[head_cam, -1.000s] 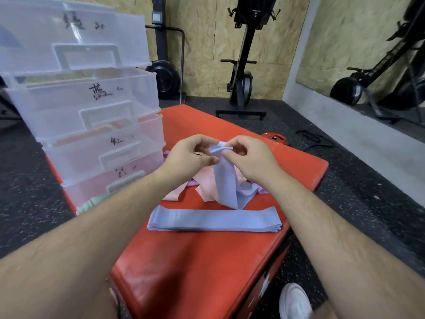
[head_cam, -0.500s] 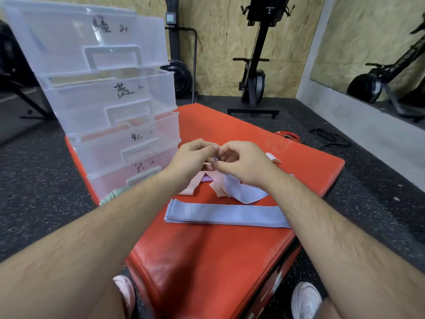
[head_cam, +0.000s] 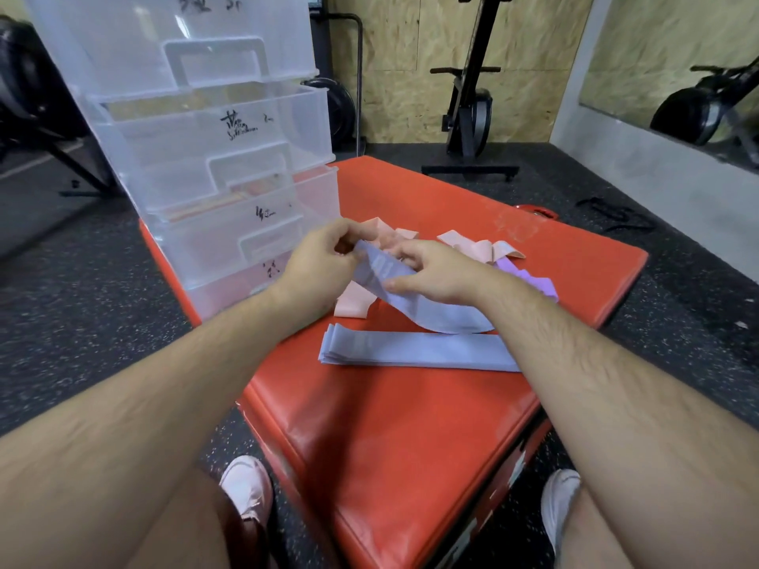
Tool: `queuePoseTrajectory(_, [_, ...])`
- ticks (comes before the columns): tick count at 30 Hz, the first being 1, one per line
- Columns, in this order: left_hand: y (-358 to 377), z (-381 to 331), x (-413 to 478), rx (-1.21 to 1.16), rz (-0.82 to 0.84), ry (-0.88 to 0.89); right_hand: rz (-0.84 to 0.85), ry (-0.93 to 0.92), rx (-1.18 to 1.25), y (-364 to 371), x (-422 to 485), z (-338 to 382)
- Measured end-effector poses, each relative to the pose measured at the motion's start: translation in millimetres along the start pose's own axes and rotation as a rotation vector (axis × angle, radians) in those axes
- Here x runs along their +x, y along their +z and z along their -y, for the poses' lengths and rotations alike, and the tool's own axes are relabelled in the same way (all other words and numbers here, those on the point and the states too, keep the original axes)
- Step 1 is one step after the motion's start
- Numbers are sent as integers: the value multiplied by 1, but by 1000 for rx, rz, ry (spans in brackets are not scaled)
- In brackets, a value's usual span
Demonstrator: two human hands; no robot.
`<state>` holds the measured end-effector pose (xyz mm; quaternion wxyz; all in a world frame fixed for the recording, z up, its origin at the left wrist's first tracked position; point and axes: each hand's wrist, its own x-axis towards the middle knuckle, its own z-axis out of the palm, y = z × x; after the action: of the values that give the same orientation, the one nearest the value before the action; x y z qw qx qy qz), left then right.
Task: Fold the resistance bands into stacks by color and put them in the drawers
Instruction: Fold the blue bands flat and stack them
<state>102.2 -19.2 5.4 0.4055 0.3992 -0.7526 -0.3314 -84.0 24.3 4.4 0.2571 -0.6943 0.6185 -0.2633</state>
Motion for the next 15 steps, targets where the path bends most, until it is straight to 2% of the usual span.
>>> queuePoseTrajectory(6, [-14, 11, 5, 21, -46, -77, 53, 63, -215, -20, -13, -12])
queuePoseTrajectory(11, [-22, 14, 7, -129, -108, -149, 118, 198, -349, -48, -37, -33])
queuePoseTrajectory(15, [-30, 21, 5, -161, -92, -201, 110, 261, -417, -63, -56, -56])
